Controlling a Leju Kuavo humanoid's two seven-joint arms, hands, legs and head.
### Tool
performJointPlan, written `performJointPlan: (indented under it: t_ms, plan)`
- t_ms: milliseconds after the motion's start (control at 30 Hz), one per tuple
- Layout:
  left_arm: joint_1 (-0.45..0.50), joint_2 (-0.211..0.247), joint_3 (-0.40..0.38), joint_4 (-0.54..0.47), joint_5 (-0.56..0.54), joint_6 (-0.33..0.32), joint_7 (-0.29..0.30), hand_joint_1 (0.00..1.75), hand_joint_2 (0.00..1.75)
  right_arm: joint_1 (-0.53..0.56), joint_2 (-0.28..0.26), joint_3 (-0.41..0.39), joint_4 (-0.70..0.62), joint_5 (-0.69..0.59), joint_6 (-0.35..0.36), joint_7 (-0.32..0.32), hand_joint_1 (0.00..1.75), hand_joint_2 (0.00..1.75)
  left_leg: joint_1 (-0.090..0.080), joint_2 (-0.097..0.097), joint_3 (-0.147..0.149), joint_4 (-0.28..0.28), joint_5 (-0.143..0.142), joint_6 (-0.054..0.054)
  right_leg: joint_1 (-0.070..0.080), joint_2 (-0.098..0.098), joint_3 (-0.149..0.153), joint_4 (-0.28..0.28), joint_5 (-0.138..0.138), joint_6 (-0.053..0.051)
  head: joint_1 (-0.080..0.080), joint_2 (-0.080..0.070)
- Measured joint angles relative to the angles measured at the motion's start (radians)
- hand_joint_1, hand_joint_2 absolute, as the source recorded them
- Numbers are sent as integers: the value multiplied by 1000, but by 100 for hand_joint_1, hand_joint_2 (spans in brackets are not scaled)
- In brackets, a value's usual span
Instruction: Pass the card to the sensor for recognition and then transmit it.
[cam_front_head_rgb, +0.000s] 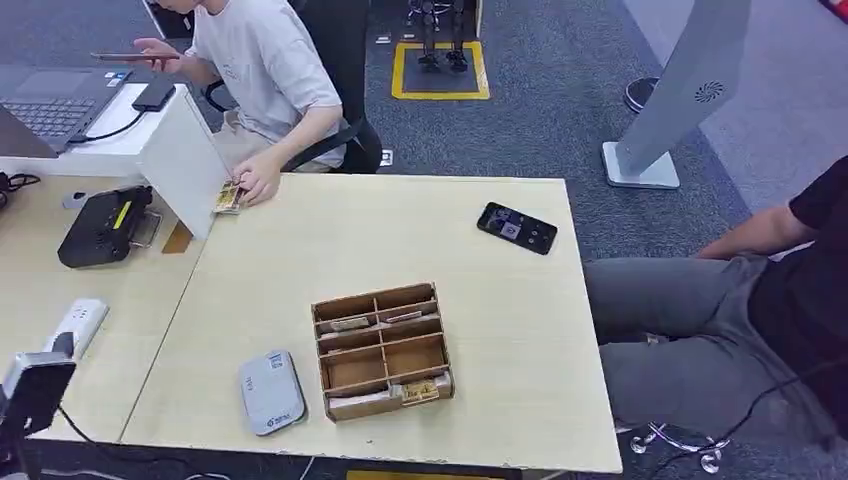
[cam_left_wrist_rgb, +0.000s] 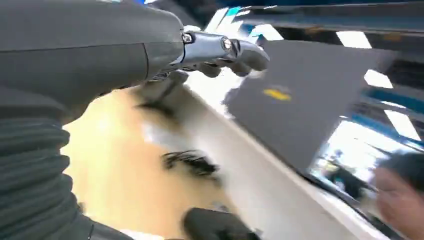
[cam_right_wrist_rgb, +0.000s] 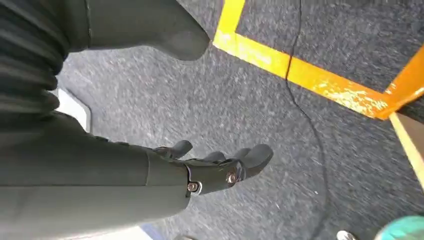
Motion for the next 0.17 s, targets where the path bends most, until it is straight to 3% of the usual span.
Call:
performJointPlan:
  t_ms: [67,167]
  plan:
    - [-7,-38,103,47,15,-29,-14,0,175,22,12,0,-44,8,30,8,0,175,0,0,0,0,0,0,0,0,0,0,0,0,-1,0]
    - [-33,-117,334,151,27,-135,-68,0,175,60,39,-3,-136,16,77,7,0,175,0,1,1,0,0,0,0,1,0,0,0,0,-2,0]
